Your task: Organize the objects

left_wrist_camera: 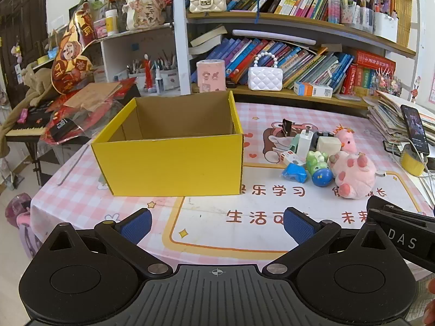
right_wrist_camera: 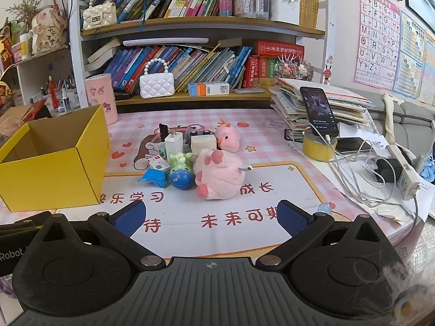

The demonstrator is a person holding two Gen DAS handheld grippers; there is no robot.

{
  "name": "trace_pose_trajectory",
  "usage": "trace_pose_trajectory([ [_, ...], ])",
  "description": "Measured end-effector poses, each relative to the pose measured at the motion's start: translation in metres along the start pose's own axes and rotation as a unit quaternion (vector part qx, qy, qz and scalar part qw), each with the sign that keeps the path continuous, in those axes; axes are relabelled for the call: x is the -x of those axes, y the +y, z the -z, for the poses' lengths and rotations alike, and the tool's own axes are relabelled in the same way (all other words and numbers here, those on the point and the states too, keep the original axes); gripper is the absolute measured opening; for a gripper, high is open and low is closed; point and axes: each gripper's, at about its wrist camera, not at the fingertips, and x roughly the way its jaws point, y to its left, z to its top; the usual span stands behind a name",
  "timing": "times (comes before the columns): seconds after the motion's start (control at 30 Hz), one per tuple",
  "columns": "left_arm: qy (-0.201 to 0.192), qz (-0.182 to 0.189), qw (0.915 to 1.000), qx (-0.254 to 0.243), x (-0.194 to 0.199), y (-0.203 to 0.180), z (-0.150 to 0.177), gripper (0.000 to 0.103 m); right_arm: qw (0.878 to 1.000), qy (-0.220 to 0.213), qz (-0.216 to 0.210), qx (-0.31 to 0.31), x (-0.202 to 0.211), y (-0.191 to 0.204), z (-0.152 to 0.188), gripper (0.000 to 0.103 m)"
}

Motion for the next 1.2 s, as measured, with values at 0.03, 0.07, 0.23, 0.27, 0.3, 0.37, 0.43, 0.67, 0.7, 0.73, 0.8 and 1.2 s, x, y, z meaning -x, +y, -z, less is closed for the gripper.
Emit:
trace_pose_trajectory([
  [0.03, 0.0, 0.0, 1.0, 0.0, 0.0003, 0.0006, -0.0001, 0.103, 1.0, 0.0, -0.001, 0.0, 0.0002, -0.0002, 0.0003, 0.103],
  [0.07, 0.0, -0.001, 1.0, 0.001, 0.0008, 0.0012, 0.0002, 0.103, 1.0, 0.0, -0.001, 0.0, 0.0007, 0.0004, 0.0005, 0.103],
  [0.23, 0.002, -0.003, 1.0, 0.003, 0.0022, 0.0015, 0.0004, 0.103, 1.0, -0.001, -0.004, 0.002, 0.0021, 0.0018, 0.0009, 0.103],
  [0.27, 0.002, -0.003, 1.0, 0.003, 0.0022, 0.0016, 0.0005, 0.103, 1.0, -0.001, -0.004, 0.002, 0.0022, 0.0018, 0.0009, 0.103],
  [0.3, 0.002, -0.004, 1.0, 0.003, 0.0023, 0.0016, 0.0006, 0.103, 1.0, -0.001, -0.004, 0.001, 0.0023, 0.0019, 0.001, 0.103],
  [0.37, 0.002, -0.004, 1.0, 0.003, 0.0024, 0.0018, 0.0005, 0.103, 1.0, -0.001, -0.004, 0.002, 0.0026, 0.002, 0.0009, 0.103],
  [0.43, 0.003, -0.004, 1.0, 0.003, 0.0024, 0.0017, 0.0003, 0.103, 1.0, -0.001, -0.004, 0.001, 0.0028, 0.0018, 0.0008, 0.103],
  [0.67, 0.003, -0.004, 1.0, 0.001, 0.0031, 0.0004, 0.0005, 0.103, 1.0, -0.001, -0.003, 0.001, 0.0036, 0.0007, 0.0015, 0.103],
  [0.7, 0.002, -0.004, 1.0, 0.001, 0.0032, 0.0003, 0.0006, 0.103, 1.0, -0.001, -0.003, 0.001, 0.0036, 0.0006, 0.0015, 0.103],
  [0.73, 0.002, -0.004, 1.0, 0.001, 0.0031, 0.0002, 0.0005, 0.103, 1.0, -0.001, -0.003, 0.001, 0.0037, 0.0005, 0.0016, 0.103],
  [0.8, 0.003, -0.004, 1.0, 0.001, 0.0033, 0.0003, 0.0006, 0.103, 1.0, -0.001, -0.003, 0.002, 0.0037, 0.0002, 0.0015, 0.103],
  [1.2, 0.003, -0.007, 1.0, 0.003, 0.0053, -0.0022, 0.001, 0.103, 1.0, -0.003, -0.005, 0.002, 0.0054, -0.0012, 0.0013, 0.103],
])
